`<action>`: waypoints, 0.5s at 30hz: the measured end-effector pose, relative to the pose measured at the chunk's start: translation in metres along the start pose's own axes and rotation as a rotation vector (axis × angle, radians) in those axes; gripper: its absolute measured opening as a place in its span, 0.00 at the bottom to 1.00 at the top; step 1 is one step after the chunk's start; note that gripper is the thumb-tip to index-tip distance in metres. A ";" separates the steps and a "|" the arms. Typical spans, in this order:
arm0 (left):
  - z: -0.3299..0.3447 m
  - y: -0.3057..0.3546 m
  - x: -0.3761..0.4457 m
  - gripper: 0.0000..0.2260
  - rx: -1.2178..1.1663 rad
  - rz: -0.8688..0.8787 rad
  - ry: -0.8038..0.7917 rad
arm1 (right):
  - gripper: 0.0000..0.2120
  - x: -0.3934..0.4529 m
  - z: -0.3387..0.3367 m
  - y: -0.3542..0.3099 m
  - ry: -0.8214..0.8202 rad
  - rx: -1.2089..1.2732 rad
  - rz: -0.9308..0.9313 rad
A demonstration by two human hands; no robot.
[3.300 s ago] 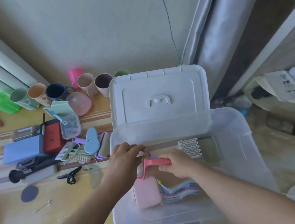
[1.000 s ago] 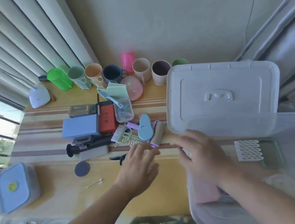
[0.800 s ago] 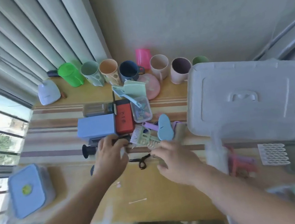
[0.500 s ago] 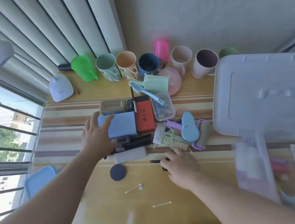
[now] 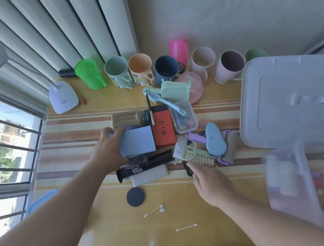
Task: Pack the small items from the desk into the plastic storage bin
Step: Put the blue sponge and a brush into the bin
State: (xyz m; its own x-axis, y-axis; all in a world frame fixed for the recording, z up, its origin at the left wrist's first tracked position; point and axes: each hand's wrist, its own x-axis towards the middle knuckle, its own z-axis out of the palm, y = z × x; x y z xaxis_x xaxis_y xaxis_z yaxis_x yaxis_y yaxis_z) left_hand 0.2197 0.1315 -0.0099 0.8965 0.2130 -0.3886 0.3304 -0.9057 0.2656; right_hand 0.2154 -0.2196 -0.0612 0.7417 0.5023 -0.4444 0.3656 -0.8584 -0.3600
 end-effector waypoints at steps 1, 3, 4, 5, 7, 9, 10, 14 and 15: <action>-0.002 0.000 -0.004 0.43 -0.004 -0.009 0.022 | 0.15 -0.001 0.001 0.000 0.007 -0.008 -0.007; -0.006 0.001 -0.013 0.42 -0.019 -0.016 0.085 | 0.15 -0.003 0.004 -0.001 0.040 -0.014 0.009; -0.009 0.002 -0.018 0.42 -0.034 -0.018 0.121 | 0.16 -0.004 0.006 -0.001 0.050 -0.016 0.025; -0.011 0.003 -0.024 0.42 -0.056 -0.025 0.157 | 0.17 -0.005 0.008 -0.001 0.055 -0.026 0.038; -0.018 0.006 -0.034 0.42 -0.094 -0.048 0.217 | 0.18 -0.005 0.009 0.000 0.041 -0.062 0.056; -0.025 0.013 -0.044 0.41 -0.112 -0.055 0.249 | 0.17 -0.007 0.002 -0.001 0.019 -0.025 0.047; -0.028 0.018 -0.049 0.41 -0.127 -0.053 0.267 | 0.15 -0.009 -0.005 -0.002 0.015 0.019 0.019; -0.038 0.051 -0.064 0.43 -0.238 -0.010 0.323 | 0.12 -0.031 -0.052 -0.011 0.020 0.264 -0.060; -0.040 0.064 -0.067 0.43 -0.264 0.014 0.339 | 0.13 -0.041 -0.068 -0.012 0.032 0.369 -0.074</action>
State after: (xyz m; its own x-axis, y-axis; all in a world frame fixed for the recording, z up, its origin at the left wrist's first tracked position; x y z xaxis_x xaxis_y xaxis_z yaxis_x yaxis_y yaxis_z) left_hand 0.1929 0.0741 0.0684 0.9331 0.3499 -0.0833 0.3425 -0.7936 0.5029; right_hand 0.2187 -0.2372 0.0167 0.7400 0.5530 -0.3828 0.1956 -0.7216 -0.6641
